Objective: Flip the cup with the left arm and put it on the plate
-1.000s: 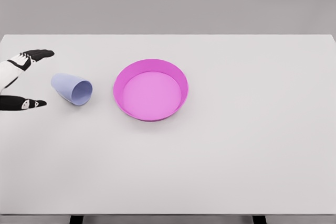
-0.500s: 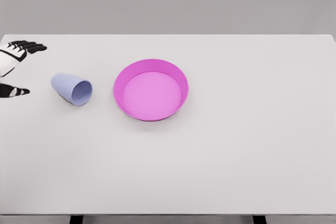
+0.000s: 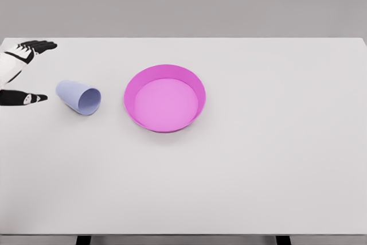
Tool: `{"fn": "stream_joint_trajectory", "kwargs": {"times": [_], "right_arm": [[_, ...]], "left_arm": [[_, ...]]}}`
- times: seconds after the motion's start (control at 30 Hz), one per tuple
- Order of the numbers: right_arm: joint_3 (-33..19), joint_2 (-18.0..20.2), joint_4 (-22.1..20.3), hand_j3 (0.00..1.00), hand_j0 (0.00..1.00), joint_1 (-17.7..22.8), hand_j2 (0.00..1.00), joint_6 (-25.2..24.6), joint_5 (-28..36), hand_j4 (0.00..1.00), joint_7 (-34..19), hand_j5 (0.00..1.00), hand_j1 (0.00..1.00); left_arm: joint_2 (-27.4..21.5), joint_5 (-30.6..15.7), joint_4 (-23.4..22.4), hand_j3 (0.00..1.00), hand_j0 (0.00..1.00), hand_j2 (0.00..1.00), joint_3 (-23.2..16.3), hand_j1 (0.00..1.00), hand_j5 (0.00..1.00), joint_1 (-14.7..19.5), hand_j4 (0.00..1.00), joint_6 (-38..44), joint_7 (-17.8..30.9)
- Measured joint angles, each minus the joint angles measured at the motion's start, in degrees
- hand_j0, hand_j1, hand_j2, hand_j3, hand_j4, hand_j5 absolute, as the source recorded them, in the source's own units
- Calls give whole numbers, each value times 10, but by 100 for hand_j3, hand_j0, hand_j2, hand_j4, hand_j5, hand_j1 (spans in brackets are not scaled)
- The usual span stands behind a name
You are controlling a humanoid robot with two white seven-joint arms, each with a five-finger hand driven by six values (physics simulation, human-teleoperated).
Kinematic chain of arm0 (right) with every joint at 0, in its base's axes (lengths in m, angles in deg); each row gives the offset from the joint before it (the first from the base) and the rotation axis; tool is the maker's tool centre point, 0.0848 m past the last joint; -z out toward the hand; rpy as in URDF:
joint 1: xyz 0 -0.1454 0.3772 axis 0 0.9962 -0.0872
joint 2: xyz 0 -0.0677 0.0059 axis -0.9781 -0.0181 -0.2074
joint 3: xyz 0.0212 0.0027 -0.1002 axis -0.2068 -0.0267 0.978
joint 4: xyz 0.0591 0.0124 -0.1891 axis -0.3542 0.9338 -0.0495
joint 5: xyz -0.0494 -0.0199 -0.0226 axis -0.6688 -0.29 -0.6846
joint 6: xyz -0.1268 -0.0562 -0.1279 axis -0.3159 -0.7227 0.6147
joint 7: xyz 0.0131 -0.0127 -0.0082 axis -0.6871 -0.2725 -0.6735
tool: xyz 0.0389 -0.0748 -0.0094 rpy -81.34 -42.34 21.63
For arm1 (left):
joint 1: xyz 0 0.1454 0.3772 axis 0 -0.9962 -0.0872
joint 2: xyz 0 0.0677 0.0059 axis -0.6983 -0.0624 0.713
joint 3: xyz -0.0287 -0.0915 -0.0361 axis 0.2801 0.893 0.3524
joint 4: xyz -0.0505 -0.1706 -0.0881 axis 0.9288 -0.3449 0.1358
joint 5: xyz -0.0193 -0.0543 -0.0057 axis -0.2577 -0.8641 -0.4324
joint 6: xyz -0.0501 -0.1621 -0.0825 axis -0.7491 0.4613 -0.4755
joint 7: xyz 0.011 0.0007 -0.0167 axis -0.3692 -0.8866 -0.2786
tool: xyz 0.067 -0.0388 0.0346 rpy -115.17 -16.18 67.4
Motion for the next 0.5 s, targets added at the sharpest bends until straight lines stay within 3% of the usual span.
{"fn": "stream_joint_trajectory", "kwargs": {"times": [0.17,0.27,0.37,0.5], "right_arm": [[0,0,0,100,100,0,100,0,0,100,0,100,100],[0,0,0,100,100,0,100,0,0,100,0,100,100],[0,0,0,100,100,0,100,0,0,100,0,100,100],[0,0,0,100,100,0,100,0,0,100,0,100,100]], "left_arm": [[-12,-1,-25,100,100,100,-5,100,100,11,100,0,-1],[-22,8,-53,100,100,100,-42,100,100,63,100,1,-2],[-24,41,-88,100,100,100,-77,100,100,82,100,0,-2],[-23,93,-115,100,100,100,-92,100,100,83,100,0,-1]]}}
